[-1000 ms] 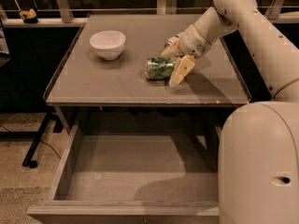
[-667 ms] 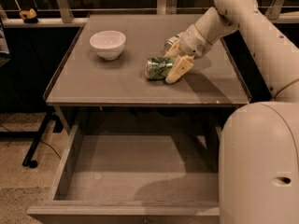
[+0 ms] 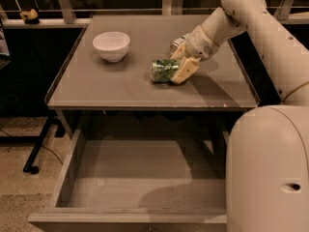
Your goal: Place green can into top drawer
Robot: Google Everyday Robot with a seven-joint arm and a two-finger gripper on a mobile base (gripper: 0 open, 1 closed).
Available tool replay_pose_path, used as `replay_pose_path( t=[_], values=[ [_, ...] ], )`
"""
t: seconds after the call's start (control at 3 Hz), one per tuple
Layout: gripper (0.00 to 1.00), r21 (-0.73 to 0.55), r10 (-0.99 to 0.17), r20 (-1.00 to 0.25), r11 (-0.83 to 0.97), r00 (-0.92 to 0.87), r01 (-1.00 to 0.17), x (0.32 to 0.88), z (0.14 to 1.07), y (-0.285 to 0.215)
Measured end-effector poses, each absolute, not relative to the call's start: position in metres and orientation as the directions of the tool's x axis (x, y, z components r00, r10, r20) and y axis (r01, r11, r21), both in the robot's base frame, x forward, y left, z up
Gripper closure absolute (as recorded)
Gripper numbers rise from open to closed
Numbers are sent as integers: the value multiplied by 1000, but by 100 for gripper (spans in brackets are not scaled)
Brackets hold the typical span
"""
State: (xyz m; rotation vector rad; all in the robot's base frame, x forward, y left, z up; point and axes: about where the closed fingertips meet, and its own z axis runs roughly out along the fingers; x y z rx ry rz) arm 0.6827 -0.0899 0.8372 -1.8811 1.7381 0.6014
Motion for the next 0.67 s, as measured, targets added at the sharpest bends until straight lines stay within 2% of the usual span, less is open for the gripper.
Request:
replay_pose_path(
  t=[0.33, 0.67],
  values=[
    [100, -67, -773, -629, -55, 85, -996, 683, 837, -90],
    [100, -64, -771, -632, -50, 79, -997, 683, 837, -89]
  ],
)
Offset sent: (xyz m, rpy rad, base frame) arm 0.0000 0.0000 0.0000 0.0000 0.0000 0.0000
